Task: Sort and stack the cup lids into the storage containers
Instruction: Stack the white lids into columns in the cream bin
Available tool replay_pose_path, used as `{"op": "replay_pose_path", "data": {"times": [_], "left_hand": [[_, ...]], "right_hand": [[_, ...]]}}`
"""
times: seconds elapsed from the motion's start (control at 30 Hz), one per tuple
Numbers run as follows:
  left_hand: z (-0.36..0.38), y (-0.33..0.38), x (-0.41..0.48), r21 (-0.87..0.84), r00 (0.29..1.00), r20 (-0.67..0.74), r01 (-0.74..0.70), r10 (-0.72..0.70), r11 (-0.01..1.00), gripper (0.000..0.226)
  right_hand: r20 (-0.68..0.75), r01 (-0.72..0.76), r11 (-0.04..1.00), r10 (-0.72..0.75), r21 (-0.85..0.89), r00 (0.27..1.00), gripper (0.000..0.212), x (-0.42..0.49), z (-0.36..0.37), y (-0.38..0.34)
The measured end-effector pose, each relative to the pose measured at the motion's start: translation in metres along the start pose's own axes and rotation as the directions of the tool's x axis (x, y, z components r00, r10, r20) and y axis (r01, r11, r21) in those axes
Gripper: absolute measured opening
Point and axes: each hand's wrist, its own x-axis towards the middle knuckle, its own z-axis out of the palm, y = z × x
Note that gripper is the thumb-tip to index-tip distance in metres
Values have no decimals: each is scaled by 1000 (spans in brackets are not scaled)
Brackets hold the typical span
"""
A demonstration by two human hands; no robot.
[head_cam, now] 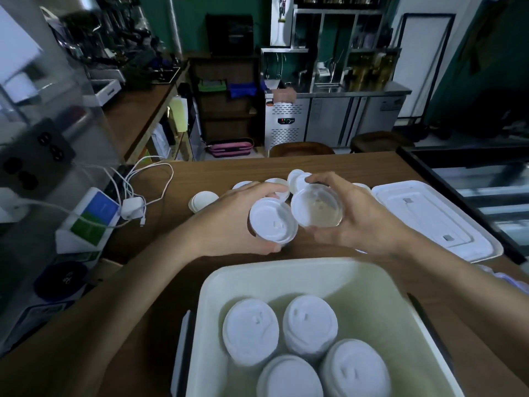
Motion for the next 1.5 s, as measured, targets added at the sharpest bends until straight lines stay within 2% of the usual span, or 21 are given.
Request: {"op": "replay_pose_path", "data": {"times": [0.17, 0.33, 0.43, 0.5, 0.6, 0.77, 0.97, 1.1, 1.17, 1.3, 1.5], "left_hand": [[-6, 29, -35, -86, 999, 43, 7, -3, 996, 93], [4, 37, -66, -193, 998, 54, 54, -45, 980, 91], [9, 43, -80, -208, 998, 53, 52, -42, 977, 93], [12, 46, -86, -170, 999, 43, 34, -27, 985, 95], [11, 51, -93, -116, 995, 65, 77, -70, 990, 96], [12, 51, -102, 41, 985, 131, 111, -116, 993, 79], [20, 50, -107, 218, 979, 175, 61, -101, 974, 68], [28, 48, -108, 394, 971, 204, 36, -125, 918, 72], [32, 47, -108, 456, 966, 211, 35, -147, 889, 73], [34, 46, -105, 504, 953, 232, 55, -196, 862, 73], [29, 47, -99, 441, 916, 297, 119, -270, 889, 79]], "right_hand": [[41, 40, 999, -40, -6, 998, 79, -27, 11, -21], [170, 141, 988, -128, -68, 977, 84, -54, 19, -38], [197, 167, 982, -147, -87, 969, 82, -67, 21, -46], [199, 168, 980, -144, -111, 969, 81, -74, 21, -49], [202, 83, 990, -59, -114, 978, 83, -83, 14, -51], [247, -43, 979, 92, -198, 965, 84, -95, 6, -48], [278, 55, 922, 59, -383, 959, 90, -108, 8, -52], [361, 7, 849, 217, -528, 907, 99, -111, 14, -53], [368, 5, 825, 247, -565, 896, 102, -112, 22, -50], [351, 6, 763, 291, -647, 890, 98, -107, 31, -57], [362, -10, 783, 299, -621, 883, 75, -99, 46, -51]]}}
